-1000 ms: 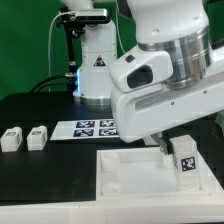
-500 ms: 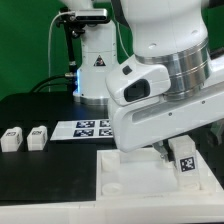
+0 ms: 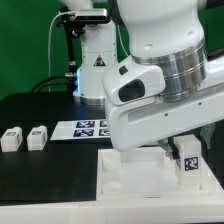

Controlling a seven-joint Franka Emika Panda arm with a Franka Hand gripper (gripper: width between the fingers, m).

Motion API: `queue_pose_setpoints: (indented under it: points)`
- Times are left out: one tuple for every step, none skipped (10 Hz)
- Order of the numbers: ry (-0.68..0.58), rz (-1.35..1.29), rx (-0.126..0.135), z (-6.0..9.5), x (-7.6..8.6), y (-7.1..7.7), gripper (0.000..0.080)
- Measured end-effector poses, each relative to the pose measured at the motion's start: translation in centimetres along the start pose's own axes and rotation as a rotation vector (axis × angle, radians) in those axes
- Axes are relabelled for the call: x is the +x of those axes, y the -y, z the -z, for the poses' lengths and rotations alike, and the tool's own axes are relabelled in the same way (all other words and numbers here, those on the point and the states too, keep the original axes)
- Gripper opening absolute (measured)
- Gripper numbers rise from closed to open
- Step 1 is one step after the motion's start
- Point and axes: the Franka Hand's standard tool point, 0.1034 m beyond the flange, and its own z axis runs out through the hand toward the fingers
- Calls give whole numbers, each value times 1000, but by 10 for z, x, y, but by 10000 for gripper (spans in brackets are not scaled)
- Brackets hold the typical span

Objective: Assemble one leg

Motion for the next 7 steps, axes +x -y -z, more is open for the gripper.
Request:
queue_pose_setpoints:
  points:
    - [-23, -123, 2, 0, 1, -2, 310]
    - [-34, -276, 5, -1, 2, -3, 300]
    - [-47, -468, 16, 0, 4, -3, 300]
    - [-63, -659, 30, 0, 7, -3, 300]
    - [-69, -812, 50, 0, 8, -3, 300]
    - [-70, -875, 44, -1, 7, -2, 300]
    - [-71, -889, 39, -1, 7, -1, 300]
